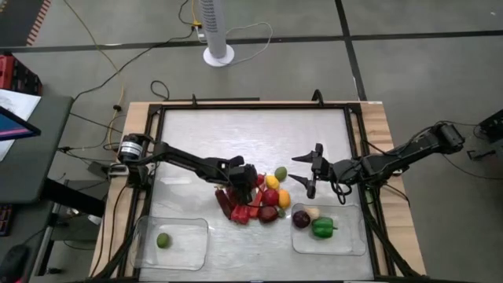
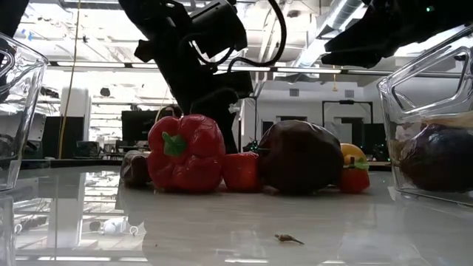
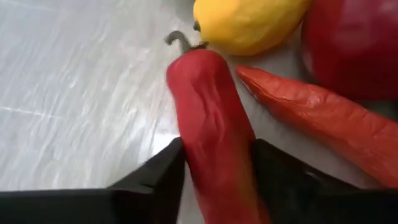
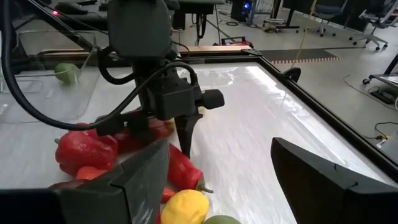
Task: Sort produce into baskets
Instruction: Put the red pepper into the right transparent bin
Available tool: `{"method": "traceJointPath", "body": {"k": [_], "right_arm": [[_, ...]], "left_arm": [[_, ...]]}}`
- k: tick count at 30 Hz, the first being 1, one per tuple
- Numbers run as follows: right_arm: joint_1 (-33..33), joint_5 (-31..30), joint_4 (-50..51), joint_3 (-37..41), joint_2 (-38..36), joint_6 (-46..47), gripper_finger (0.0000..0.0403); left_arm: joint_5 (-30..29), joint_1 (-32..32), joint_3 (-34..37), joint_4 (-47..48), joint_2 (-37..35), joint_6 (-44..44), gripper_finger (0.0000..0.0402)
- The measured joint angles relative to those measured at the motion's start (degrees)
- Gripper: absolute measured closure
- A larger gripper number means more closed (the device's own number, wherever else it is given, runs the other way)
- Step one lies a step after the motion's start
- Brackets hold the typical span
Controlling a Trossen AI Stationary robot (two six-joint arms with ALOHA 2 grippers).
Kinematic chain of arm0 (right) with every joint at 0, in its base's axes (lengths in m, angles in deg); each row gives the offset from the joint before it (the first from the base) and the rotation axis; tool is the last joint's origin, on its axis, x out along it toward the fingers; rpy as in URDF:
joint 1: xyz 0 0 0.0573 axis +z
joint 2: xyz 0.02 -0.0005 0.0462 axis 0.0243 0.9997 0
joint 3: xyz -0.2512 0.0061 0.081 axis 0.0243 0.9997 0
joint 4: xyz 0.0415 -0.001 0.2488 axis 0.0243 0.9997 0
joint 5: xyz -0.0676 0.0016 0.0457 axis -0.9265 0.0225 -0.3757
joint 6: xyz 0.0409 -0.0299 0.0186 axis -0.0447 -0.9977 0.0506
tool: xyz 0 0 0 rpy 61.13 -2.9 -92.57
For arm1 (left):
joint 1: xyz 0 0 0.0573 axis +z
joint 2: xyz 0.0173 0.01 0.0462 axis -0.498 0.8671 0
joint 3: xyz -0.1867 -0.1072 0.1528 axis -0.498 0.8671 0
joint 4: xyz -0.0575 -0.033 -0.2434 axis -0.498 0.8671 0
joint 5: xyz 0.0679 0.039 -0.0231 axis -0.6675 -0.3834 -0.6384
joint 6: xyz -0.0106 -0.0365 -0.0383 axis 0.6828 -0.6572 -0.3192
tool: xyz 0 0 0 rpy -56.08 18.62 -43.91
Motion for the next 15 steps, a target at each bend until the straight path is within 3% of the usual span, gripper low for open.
{"method": "traceJointPath", "body": {"k": [5,15], "right_arm": [[0.0,0.0,0.1,0.0,0.0,0.1,0.0097],[1.4,1.7,0.6,0.0,1.3,-0.6,0.0097]], "left_arm": [[0.5,0.2,0.1,0.3,-1.1,0.5,0.0321],[-0.4,0.2,-3.1,-1.6,-7.4,8.5,0.0285]]}}
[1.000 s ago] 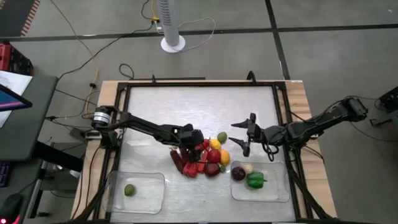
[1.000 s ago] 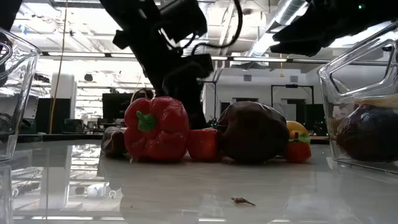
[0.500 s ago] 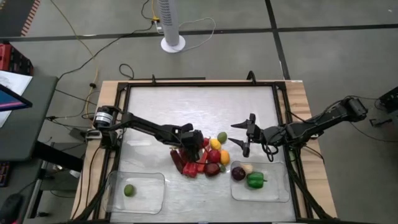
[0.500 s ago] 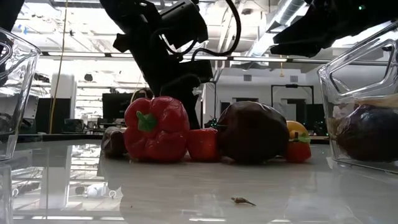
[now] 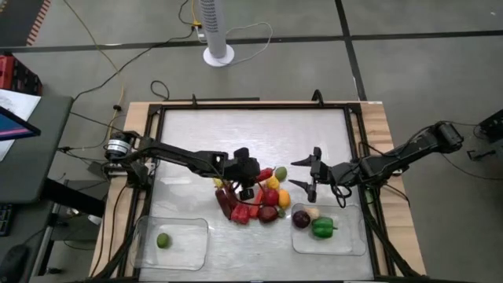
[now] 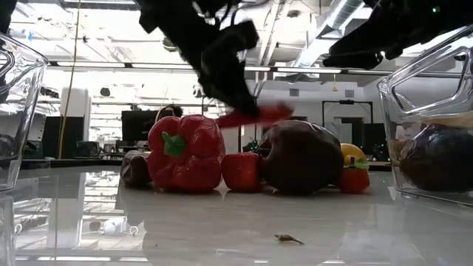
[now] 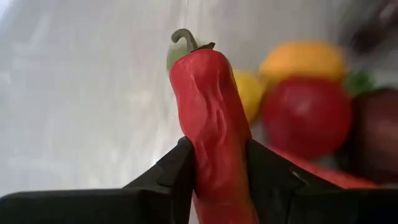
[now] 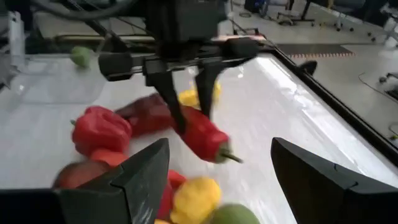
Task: Sort produce into baskets
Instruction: Put the red pepper into the right transparent bin
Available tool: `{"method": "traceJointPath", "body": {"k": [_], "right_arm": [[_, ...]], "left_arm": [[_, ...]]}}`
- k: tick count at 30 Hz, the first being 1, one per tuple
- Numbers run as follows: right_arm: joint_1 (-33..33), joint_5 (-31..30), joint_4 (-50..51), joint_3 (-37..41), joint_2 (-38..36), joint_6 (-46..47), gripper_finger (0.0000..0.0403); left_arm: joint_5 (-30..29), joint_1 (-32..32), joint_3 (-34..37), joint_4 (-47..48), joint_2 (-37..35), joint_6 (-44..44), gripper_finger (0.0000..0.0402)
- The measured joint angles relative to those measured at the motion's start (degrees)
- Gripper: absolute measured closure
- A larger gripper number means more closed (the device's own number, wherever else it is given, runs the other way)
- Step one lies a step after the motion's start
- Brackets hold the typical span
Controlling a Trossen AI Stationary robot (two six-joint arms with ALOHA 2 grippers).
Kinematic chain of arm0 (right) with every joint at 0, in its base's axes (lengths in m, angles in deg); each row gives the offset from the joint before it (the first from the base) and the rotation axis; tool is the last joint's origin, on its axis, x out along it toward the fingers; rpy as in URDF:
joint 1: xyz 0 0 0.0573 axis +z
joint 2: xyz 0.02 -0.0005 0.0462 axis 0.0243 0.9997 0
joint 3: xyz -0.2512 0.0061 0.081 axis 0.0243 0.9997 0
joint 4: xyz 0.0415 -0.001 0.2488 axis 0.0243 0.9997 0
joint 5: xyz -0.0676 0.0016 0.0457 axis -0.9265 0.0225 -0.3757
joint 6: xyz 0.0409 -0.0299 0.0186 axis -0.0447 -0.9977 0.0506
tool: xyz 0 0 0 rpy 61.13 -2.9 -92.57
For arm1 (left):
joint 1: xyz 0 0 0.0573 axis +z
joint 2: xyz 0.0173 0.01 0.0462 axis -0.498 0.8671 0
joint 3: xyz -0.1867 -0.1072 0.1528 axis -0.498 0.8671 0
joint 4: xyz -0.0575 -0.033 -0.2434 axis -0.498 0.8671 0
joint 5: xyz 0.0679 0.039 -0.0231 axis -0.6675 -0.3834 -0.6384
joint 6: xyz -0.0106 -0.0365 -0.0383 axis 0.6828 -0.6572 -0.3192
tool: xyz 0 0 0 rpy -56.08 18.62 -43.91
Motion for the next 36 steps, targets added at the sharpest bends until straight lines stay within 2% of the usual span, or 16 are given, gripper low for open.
{"method": "traceJointPath", "body": {"k": [5,13,17,22,30,36], "right_arm": [[-1.6,-1.5,-6.4,0.0,2.5,-1.9,0.0097],[-2.0,0.4,-11.6,0.0,6.7,-4.3,0.0096],[-2.0,3.7,-16.0,0.0,8.1,-5.5,0.0096],[-2.0,4.2,-16.6,0.0,7.7,-5.5,0.0102],[-2.0,4.3,-16.3,0.0,7.7,-5.5,0.0149],[-2.1,4.4,-15.8,0.0,7.7,-5.3,0.0227]], "left_arm": [[0.5,-0.1,-0.5,-7.5,-0.2,7.2,0.0288],[1.9,-0.9,-0.5,-15.1,-0.2,16.6,0.0291],[1.7,-1.2,-0.5,-17.1,-0.2,18.3,0.0291],[1.4,-1.1,-0.5,-19.6,-0.2,18.6,0.0291],[1.7,-1.3,-0.5,-22.3,-0.1,18.5,0.0291],[1.8,-1.6,-0.5,-22.4,-0.1,18.5,0.0291]]}}
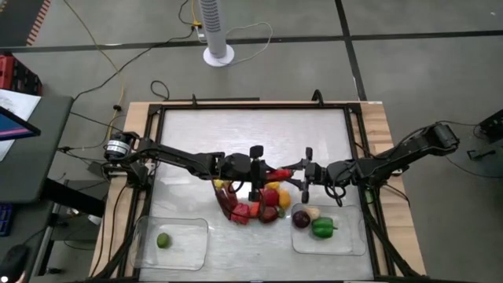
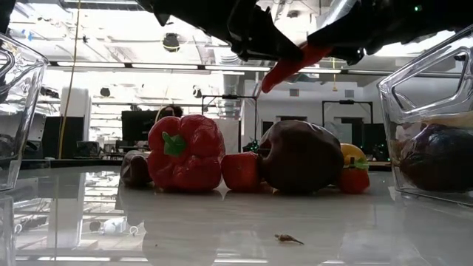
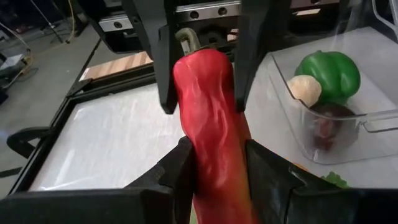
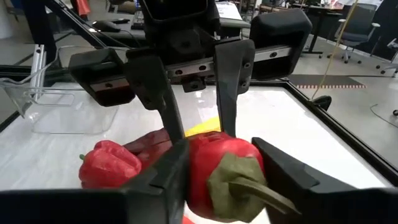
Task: Sort produce into baskets
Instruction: Put the red pepper into the right transparent bin
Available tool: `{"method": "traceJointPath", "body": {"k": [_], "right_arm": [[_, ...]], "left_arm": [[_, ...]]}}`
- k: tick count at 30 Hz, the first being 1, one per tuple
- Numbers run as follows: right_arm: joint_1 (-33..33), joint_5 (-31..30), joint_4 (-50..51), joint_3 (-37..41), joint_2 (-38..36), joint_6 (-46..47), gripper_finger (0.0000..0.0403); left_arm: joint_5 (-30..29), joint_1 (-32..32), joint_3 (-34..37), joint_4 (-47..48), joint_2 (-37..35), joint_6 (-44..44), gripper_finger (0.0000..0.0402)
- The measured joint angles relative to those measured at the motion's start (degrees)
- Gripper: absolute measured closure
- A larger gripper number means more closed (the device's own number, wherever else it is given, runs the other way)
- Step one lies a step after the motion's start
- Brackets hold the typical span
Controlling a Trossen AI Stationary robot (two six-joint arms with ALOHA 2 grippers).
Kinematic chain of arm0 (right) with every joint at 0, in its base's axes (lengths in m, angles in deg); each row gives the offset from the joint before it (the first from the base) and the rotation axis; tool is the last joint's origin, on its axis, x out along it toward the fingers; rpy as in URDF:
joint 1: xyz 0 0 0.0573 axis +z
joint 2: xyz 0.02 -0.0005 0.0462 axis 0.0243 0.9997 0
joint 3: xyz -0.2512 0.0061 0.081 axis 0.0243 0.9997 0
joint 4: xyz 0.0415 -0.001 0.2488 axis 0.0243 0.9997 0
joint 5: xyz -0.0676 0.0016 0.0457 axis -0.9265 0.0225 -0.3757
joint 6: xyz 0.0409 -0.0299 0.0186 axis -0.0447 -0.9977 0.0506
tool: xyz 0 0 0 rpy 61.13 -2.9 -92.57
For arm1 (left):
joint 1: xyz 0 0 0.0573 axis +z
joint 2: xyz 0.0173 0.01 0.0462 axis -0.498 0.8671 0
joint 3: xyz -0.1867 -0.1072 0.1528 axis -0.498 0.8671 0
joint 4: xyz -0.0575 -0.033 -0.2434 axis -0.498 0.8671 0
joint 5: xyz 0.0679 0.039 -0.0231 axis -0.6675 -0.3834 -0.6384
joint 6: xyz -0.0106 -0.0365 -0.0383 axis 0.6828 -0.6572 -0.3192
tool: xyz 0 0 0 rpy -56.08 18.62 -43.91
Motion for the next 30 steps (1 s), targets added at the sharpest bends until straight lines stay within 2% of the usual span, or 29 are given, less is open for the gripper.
{"method": "traceJointPath", "body": {"k": [2,8,13,18,22,26,30], "right_arm": [[0.0,0.2,0.0,0.0,0.0,0.0,0.0249],[0.0,0.2,0.1,0.0,0.0,0.2,0.0251],[0.1,-0.3,0.4,0.0,0.0,1.1,0.0232],[1.8,-0.3,1.4,0.0,-2.0,1.8,0.0241],[5.2,-0.2,13.2,-3.8,-7.4,6.6,0.0245],[10.2,5.3,29.4,-8.2,-12.4,16.2,0.0234],[16.1,7.5,39.7,-11.2,-15.0,24.1,0.0231]], "left_arm": [[0.0,0.0,0.0,0.0,0.0,0.0,0.0291],[-0.5,-0.1,0.0,0.0,0.0,-1.6,0.0283],[-4.8,-0.1,0.0,0.9,0.0,-2.5,0.0213],[-7.4,-0.2,0.0,3.8,-0.8,-3.2,0.0133],[-7.7,-0.3,0.0,10.5,-4.7,-4.9,0.0113],[-9.6,-0.4,0.0,15.3,-10.3,-5.4,0.0118],[-9.2,-1.6,1.2,16.1,-14.6,-5.5,0.0126]]}}
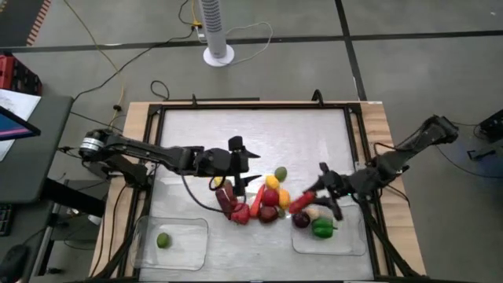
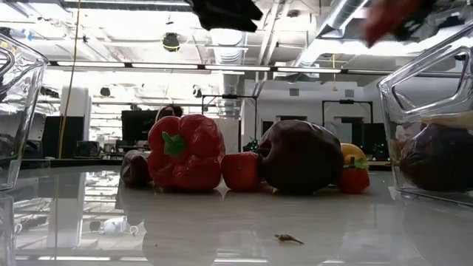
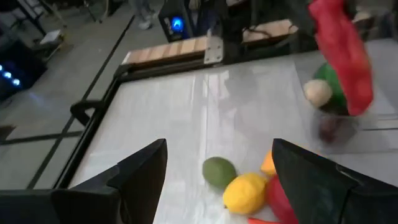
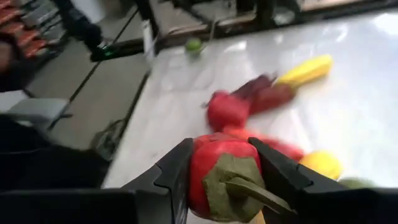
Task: Sort produce into baskets
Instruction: Put the red pepper into the right transparent bin, then put the red bell pepper into the right transparent bin
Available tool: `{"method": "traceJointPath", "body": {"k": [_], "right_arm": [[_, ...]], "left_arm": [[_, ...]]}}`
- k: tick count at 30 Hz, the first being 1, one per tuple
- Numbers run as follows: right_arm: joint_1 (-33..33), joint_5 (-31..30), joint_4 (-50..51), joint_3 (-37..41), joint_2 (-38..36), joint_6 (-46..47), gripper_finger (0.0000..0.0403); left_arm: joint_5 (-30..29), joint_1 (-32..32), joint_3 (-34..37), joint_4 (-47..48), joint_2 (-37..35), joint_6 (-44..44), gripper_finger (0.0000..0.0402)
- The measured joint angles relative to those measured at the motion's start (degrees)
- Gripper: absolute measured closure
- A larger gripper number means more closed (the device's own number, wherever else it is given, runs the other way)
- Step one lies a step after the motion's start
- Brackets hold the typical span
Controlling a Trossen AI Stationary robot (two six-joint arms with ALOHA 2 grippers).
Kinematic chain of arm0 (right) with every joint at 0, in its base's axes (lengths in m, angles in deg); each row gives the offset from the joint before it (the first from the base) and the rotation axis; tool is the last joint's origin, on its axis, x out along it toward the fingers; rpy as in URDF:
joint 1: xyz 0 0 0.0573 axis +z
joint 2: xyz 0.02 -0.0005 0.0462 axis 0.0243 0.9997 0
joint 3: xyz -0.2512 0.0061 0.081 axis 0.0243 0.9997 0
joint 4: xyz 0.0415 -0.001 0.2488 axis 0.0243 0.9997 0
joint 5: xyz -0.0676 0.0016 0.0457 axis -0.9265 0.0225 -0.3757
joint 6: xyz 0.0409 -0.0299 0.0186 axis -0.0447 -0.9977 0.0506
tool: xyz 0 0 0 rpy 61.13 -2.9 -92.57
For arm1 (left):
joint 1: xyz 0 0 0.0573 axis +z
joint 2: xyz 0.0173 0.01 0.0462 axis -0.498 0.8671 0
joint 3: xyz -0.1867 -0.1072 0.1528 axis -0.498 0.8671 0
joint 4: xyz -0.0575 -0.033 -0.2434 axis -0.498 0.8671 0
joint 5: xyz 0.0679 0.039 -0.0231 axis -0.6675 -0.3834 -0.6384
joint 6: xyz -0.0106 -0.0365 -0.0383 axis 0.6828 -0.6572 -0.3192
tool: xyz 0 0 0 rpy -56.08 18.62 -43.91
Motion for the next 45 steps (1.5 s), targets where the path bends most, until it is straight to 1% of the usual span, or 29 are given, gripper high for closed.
{"method": "traceJointPath", "body": {"k": [3,6,10,12,14,18,21,23,25,28,30,32,36,38,42,45], "right_arm": [[3.9,0.3,6.1,-1.0,-1.1,5.6,0.0235],[6.3,0.2,10.9,-1.1,-1.3,10.3,0.0237],[7.5,0.1,15.1,-1.2,-0.8,15.4,0.0233],[7.5,0.1,15.9,-1.2,0.1,17.6,0.0226],[7.4,0.1,16.0,-1.2,1.1,18.6,0.0212],[6.4,0.7,15.9,-1.2,2.1,19.7,0.0165],[5.2,3.6,16.2,-1.4,1.6,19.8,0.0133],[4.4,3.8,17.4,-2.7,0.9,18.9,0.0120],[4.2,1.2,17.8,-3.8,0.0,15.9,0.0114],[4.1,-7.1,17.7,-4.3,-1.8,10.2,0.0112],[3.5,-12.0,18.7,-4.3,-2.3,7.6,0.0112],[2.4,-14.6,20.0,-4.3,-2.4,6.6,0.0111],[0.2,-19.8,20.2,-4.3,-1.5,5.8,0.0111],[-0.4,-22.6,19.7,-4.3,-0.8,5.0,0.0111],[-1.0,-25.7,16.7,-4.3,0.6,2.3,0.0111],[-0.9,-27.1,13.7,-4.3,2.0,1.1,0.0111]], "left_arm": [[0.0,-0.3,1.9,0.0,-1.4,-0.1,0.0131],[-0.1,-0.4,2.8,0.1,-1.5,-0.6,0.0136],[0.1,-0.5,3.9,-0.1,-1.5,-1.9,0.0140],[-0.2,-0.5,4.2,-0.1,-1.5,-4.5,0.0140],[-1.3,-0.4,4.2,0.0,-1.5,-7.4,0.0138],[-0.9,-0.4,4.2,1.0,-1.2,-8.3,0.0126],[3.8,-0.6,4.1,0.6,-0.3,-9.4,0.0117],[7.9,-0.6,4.1,0.8,1.4,-9.3,0.0114],[10.4,-0.7,4.1,-1.0,4.1,-9.8,0.0114],[11.8,-0.7,4.1,-2.2,8.7,-11.9,0.0115],[12.3,-0.7,4.1,-1.2,10.9,-13.9,0.0117],[12.7,-0.6,4.1,-0.8,12.4,-16.6,0.0117],[16.8,-1.4,4.1,1.6,12.9,-20.4,0.0118],[17.2,-2.6,4.1,4.2,12.3,-21.5,0.0118],[16.6,-7.2,2.8,7.8,11.2,-21.4,0.0118],[12.0,-11.9,1.6,10.2,11.1,-21.1,0.0118]]}}
